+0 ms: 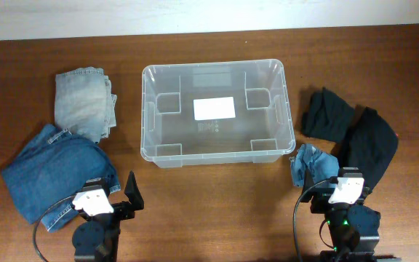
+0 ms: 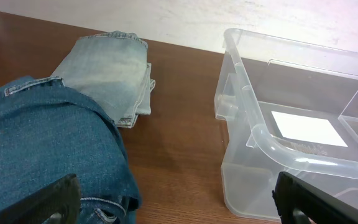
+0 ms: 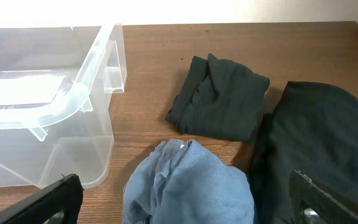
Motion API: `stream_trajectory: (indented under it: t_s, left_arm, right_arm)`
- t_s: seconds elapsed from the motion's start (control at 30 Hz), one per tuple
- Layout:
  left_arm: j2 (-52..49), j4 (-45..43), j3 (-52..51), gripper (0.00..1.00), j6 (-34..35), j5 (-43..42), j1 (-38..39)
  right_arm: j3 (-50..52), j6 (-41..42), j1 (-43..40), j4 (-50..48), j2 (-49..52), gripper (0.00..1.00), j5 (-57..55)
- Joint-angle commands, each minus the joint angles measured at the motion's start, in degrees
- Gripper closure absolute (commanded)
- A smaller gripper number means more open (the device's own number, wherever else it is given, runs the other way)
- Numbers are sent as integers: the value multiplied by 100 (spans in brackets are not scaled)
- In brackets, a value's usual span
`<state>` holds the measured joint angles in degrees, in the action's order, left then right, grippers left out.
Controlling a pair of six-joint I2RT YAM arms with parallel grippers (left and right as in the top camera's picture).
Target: Pack container
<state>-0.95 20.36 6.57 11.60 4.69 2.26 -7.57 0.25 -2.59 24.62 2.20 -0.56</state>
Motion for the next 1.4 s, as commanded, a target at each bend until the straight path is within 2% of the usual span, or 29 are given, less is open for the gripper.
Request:
stream_trajectory:
  t_s: [0.0,1.23,1.3,1.37]
  left_arm:
    - [55,-13,-35,1,-94,-44,-24]
    - [55,-13,-37,0,-94,-44,-24]
    - [55,-234,-35,1,-68,-264,-24]
    - [55,-275,-37,1,-52,-1110,-24]
  right_arm:
    - [42,61,-44,0,-28,2,13]
    - [42,61,-44,0,-28,2,13]
    - [42,61,-44,-2,-28,2,13]
    - [42,61,-44,0,-28,2,13]
